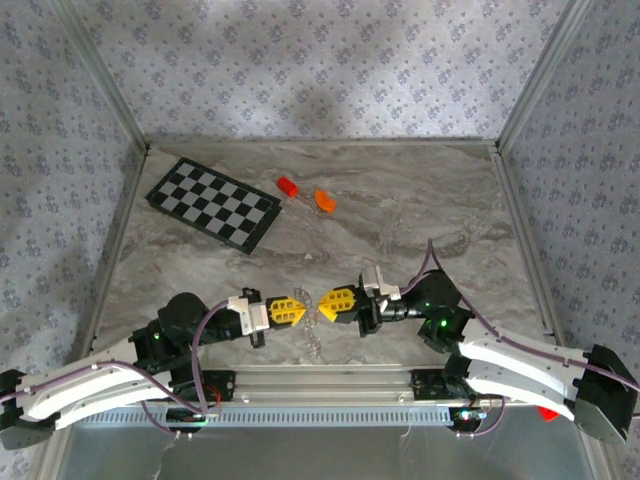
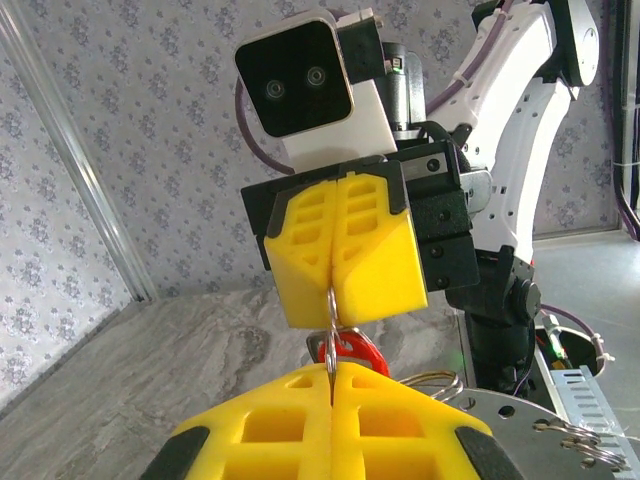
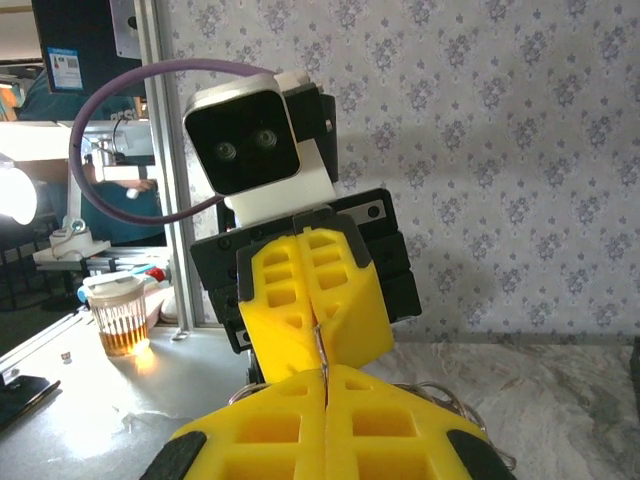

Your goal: Put the keys on the keyring

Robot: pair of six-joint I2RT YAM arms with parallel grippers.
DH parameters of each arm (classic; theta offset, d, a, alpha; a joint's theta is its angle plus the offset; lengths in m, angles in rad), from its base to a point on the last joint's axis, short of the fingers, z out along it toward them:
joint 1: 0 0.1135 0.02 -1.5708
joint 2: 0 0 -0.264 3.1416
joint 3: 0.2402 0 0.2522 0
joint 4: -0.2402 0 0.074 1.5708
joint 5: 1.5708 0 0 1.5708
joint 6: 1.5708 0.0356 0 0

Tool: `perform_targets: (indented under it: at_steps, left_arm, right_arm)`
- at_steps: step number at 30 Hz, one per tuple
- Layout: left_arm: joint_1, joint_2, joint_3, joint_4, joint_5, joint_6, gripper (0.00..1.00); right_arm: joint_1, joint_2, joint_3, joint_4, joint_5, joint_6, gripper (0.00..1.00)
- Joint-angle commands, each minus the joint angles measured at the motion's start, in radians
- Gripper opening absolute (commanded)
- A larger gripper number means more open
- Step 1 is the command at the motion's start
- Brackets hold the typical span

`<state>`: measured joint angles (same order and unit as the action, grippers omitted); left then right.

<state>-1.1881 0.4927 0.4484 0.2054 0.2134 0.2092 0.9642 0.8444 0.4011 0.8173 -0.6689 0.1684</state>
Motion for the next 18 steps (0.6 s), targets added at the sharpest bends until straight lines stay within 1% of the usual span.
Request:
perform_targets:
  at_steps: [1,18]
  left_arm:
    - [-0.009,-0.008,0.016,0.042,0.015,0.001,0.00]
    - [-0.009,-0.005,0.015,0.050,0.015,-0.005,0.00]
  right_arm:
    - [-0.010,-0.024,0.009,0.045,0.010,0.008,0.00]
    - [-0.006,0.010,0.031,0.026,-0.054,0.008,0.00]
